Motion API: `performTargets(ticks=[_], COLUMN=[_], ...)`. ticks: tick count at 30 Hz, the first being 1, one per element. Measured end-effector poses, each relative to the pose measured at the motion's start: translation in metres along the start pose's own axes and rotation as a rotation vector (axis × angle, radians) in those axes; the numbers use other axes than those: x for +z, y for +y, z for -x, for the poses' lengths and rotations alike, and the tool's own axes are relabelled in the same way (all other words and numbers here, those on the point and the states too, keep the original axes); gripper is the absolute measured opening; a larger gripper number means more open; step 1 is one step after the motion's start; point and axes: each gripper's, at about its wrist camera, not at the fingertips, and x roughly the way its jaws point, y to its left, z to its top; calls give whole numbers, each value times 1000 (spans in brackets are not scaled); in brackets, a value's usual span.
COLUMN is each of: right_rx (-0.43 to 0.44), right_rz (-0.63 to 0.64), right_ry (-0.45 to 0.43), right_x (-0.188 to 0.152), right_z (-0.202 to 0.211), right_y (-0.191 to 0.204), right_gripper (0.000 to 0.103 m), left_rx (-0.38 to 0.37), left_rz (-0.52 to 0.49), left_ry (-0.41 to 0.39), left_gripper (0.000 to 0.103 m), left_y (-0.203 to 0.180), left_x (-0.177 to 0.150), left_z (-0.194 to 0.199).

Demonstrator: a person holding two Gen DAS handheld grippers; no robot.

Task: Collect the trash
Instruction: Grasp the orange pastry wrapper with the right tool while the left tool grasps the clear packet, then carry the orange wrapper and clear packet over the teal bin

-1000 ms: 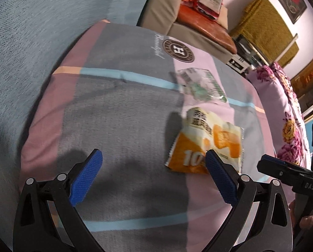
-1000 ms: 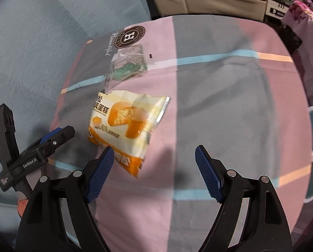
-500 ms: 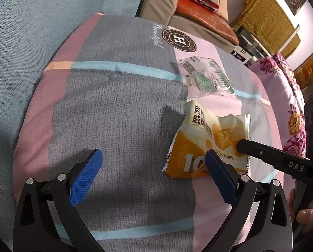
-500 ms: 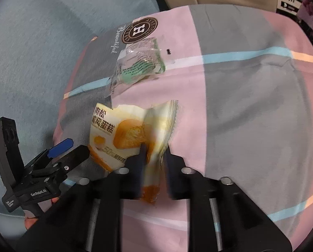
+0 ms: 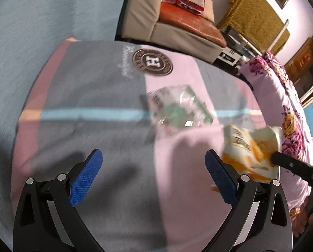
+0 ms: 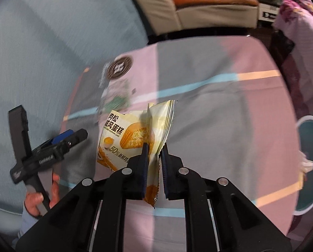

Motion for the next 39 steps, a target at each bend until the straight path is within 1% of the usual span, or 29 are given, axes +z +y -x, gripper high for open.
performTargets(ticks=[3,5,9,12,15,18,19,21,22,24,27,30,35,39], right_rx=[-17,-23,-25,-23,-23,-19,-19,-20,-19,-18,-19,-31,-47,-79], right_rz=[-35,-53,-72,-80,-86,-93,-95,-96,-97,-103,-103,-101,-127,-142], right_ry=[-32,-47,-58,-56,-53,-53,-54,-59,-62,-72,-88,-108,-139,-176], right_x=[7,9,12,13,12,11,10,8,7,5,1,-4,-16,-29], right_z=[13,18,21,15,13,12,13,15,16,20,28,38,58,82], right_y=[-18,-28,-44,-51,-60,-65,-67,-70,-71,-73,-75,-79,-89,-102], right_gripper=[11,11,11,11,11,11,11,11,11,11,11,11,11,11], left_rx=[-47,-46,-9,22,35,58,65,89,91,110,132,125,77,41], left_rz=[45,49,34,33,31,6,-6,-33,-42,-64,-93,-115,-177,-219], left_ry=[14,9,25,43,57,43,34,20,15,5,-15,-21,-25,-21], left_gripper=[98,98,98,98,98,96,92,76,71,62,60,60,60,60], left_y=[-7,-15,-31,-38,-44,-50,-52,-58,-60,-66,-74,-83,-114,-144], left_x=[22,31,42,45,46,46,45,42,41,39,32,22,-3,-22], left_z=[-14,-21,-43,-59,-71,-76,-76,-74,-73,-68,-60,-51,-32,-23])
